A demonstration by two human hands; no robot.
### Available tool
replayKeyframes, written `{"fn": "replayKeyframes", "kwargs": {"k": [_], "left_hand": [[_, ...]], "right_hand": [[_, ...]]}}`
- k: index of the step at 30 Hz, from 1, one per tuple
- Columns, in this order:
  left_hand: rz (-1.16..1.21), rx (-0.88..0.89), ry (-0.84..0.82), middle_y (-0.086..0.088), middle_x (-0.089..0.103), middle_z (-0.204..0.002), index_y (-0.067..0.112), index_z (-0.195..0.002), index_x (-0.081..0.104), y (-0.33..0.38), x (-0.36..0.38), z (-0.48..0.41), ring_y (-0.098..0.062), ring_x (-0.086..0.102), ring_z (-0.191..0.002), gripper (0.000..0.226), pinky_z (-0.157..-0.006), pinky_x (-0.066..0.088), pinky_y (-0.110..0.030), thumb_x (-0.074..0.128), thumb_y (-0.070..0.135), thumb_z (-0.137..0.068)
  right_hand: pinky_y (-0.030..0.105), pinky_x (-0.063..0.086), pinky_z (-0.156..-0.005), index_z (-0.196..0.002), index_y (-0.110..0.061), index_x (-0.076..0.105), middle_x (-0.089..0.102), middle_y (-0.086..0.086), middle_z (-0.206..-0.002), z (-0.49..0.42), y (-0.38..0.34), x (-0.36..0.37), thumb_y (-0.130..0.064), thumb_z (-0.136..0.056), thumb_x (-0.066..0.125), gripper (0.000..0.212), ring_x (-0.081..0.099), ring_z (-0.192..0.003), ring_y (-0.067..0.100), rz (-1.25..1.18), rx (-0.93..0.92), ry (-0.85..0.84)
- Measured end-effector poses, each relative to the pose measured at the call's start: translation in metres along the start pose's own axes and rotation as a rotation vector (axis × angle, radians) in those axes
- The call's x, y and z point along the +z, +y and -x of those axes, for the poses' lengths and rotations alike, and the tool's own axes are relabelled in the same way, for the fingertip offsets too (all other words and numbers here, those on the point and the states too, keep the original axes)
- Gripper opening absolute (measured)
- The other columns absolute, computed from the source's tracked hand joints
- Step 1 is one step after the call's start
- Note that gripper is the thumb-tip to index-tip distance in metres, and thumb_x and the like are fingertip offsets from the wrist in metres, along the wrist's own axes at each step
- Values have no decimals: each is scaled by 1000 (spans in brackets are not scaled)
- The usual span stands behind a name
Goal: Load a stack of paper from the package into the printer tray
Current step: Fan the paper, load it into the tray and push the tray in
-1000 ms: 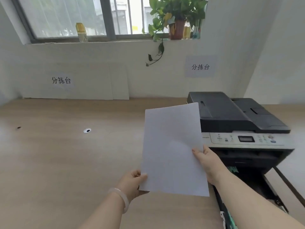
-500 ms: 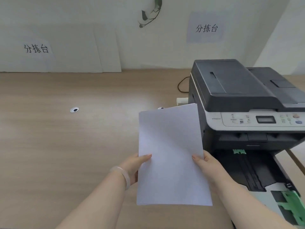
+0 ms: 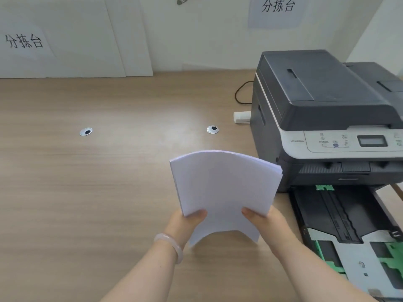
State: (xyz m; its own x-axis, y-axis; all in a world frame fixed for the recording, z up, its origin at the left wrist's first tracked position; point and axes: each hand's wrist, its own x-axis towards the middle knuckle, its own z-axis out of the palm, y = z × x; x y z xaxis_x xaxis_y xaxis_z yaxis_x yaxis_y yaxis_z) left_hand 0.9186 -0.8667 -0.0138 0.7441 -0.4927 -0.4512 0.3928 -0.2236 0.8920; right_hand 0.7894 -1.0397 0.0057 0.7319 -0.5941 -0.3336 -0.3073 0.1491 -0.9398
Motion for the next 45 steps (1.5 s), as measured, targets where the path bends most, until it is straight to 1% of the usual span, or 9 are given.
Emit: {"fn": "replayKeyframes", "kwargs": {"k": [6,11,14,16,21,28,32,38,45], "left_hand": [[-125,82,100,-7,73,-104,27,-87,70,4,-1,-3,-24,65,-102,6,-93,51,-44,69,22,-83],[-212,17,78,-2,73,-104,32,-89,67,-8,1,-3,-23,65,-102,6,-92,50,-41,63,32,-86],[-294,20,177,-1,72,-88,29,-73,67,3,4,-7,-27,65,-89,13,-80,50,-37,65,36,-84],[-225,38,201,6,69,-79,28,-68,68,23,1,-9,-22,64,-82,15,-75,50,-34,68,34,-82],[51,160,143,13,75,-84,26,-81,72,88,-11,-3,-8,68,-82,5,-74,55,-29,68,26,-84],[551,175,-26,-1,75,-107,19,-112,67,154,5,23,-22,71,-98,28,-71,59,-39,66,27,-85],[656,138,-77,-6,75,-105,14,-110,66,160,30,36,-25,72,-94,26,-66,60,-37,63,25,-87],[712,164,-74,-12,73,-109,10,-116,62,148,22,47,-30,69,-98,28,-75,60,-41,59,9,-88],[625,95,-17,-7,73,-83,16,-94,71,160,-61,38,-23,67,-72,14,-62,55,-33,60,20,-87]], "right_hand": [[25,52,-71,-97,-17,73,74,-1,-96,-2,-1,5,-18,-89,66,11,68,-87,11,12,41,22],[18,48,-67,-87,-34,69,73,-15,-92,1,1,6,-26,-92,62,12,66,-79,-4,49,78,-34],[34,50,-77,-85,-28,68,72,-1,-96,-7,-16,6,-25,-91,62,9,65,-84,12,145,51,22],[40,51,-83,-92,-23,70,71,0,-96,-11,-40,1,-26,-90,64,7,66,-90,19,194,7,25],[20,55,-68,-98,-25,75,78,-7,-94,-12,-105,-21,-29,-83,71,16,73,-87,11,90,-141,-46],[45,54,-86,-115,-10,63,73,7,-96,-7,-160,-10,-25,-83,66,35,70,-80,24,-523,-146,-142],[46,54,-88,-120,-17,62,73,7,-114,3,-162,21,-22,-90,63,30,68,-105,30,-515,-155,-144],[56,51,-91,-110,-12,67,74,13,-107,11,-160,7,-12,-89,64,21,69,-99,36,-423,-168,51],[42,54,-74,-112,-7,65,73,17,-107,20,-138,-57,-11,-89,62,24,70,-91,34,-266,-99,47]]}}
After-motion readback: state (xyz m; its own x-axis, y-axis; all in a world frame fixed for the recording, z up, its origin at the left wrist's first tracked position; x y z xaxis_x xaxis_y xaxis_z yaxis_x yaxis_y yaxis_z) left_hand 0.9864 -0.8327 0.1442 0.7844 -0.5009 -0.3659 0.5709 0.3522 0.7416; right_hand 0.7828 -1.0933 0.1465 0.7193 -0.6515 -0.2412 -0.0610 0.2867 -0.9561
